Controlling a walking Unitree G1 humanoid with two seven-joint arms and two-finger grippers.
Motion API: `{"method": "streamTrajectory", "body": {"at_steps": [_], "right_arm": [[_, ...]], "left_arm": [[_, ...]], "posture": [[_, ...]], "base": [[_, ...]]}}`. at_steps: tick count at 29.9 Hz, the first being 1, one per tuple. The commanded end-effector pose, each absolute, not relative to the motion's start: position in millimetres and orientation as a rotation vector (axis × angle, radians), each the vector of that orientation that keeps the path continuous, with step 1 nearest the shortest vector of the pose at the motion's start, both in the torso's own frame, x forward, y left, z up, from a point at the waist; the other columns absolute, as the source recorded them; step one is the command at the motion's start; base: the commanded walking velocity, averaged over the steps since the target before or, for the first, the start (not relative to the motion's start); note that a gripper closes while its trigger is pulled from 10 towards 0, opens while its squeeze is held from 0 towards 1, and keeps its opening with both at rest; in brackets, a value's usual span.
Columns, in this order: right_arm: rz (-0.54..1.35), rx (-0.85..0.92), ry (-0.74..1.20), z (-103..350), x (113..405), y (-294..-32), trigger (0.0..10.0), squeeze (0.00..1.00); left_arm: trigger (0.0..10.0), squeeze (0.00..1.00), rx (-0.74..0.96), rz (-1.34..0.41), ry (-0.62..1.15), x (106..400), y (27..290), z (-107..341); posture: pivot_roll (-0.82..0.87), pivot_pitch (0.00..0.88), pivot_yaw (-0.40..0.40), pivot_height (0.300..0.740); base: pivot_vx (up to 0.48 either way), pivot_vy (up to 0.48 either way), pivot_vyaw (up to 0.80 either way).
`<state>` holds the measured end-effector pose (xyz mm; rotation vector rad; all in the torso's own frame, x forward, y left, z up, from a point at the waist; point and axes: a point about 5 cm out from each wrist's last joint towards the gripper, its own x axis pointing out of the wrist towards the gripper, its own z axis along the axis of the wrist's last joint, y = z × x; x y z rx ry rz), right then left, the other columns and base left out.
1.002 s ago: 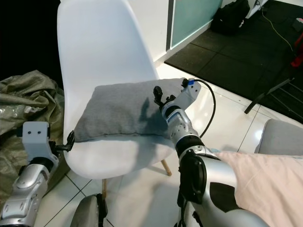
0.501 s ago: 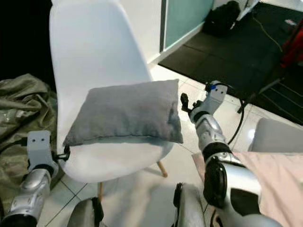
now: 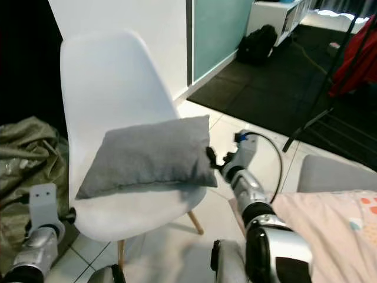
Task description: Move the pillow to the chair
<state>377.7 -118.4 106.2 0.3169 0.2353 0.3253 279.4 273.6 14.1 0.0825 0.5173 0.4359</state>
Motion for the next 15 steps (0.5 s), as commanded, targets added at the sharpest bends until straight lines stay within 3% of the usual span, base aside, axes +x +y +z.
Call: {"method": "streamTrajectory", "body": {"at_steps": [1, 4, 7, 15], "right_arm": [[0.362, 0.280, 0.268, 97.4, 372.4, -111.4, 10.0, 0.00], [0.374, 0.272, 0.261, 99.7, 373.4, -111.5, 10.0, 0.00], [0.380, 0.247, 0.277, 97.8, 372.6, -114.0, 10.0, 0.00], [0.298, 0.189, 0.295, 89.8, 369.5, -138.9, 10.0, 0.00]], "left_arm": [[10.0, 0.00, 0.106, 0.404, 0.565, 270.4, 267.5, 1.2], [10.0, 0.00, 0.173, 0.363, 0.596, 263.5, 260.5, -8.0], [10.0, 0.00, 0.215, 0.322, 0.693, 237.7, 251.6, -32.9], [10.0, 0.00, 0.177, 0.362, 0.657, 246.3, 257.7, -25.2]], "posture": [[-0.07, 0.038, -0.057, 0.585], [-0.07, 0.037, -0.065, 0.595], [-0.07, 0.044, -0.069, 0.615], [-0.07, 0.045, -0.073, 0.640]], "base": [[0.000, 0.000, 0.00], [0.000, 0.000, 0.00], [0.000, 0.000, 0.00], [0.000, 0.000, 0.00]]}}
